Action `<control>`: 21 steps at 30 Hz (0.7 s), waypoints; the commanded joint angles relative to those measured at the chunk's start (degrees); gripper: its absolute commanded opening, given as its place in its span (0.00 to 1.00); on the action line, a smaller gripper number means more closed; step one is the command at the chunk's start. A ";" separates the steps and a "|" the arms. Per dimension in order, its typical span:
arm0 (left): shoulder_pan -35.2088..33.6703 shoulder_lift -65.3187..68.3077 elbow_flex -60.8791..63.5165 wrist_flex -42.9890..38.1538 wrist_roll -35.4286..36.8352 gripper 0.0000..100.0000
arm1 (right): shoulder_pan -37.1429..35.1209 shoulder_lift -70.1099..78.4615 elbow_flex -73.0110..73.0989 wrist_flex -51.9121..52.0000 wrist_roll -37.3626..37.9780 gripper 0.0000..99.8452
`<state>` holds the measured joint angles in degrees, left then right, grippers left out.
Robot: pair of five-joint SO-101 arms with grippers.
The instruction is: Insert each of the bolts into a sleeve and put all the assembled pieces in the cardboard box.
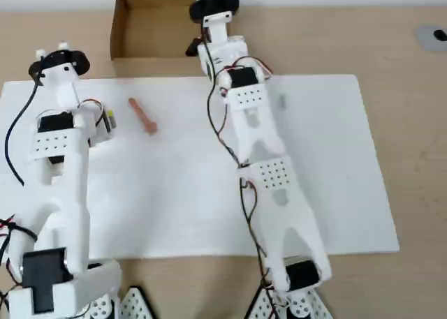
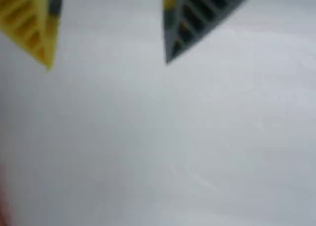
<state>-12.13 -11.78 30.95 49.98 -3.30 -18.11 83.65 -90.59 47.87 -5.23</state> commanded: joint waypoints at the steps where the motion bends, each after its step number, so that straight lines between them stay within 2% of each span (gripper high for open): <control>1: -0.09 0.84 0.18 -0.53 1.85 0.16 | -1.19 -1.36 -4.88 4.75 3.16 0.01; 11: 0.70 2.07 1.58 -0.44 1.93 0.16 | -2.42 -3.91 -4.88 11.25 4.22 0.02; 18: 0.88 2.07 0.88 1.49 1.76 0.16 | -3.65 -7.43 -4.88 14.86 6.86 0.21; 21: 0.88 2.07 1.05 1.49 1.67 0.16 | -4.53 -8.75 -4.88 16.79 6.77 0.25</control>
<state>-12.13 -9.49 32.88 51.21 -1.54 -20.13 79.87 -93.76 62.90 1.19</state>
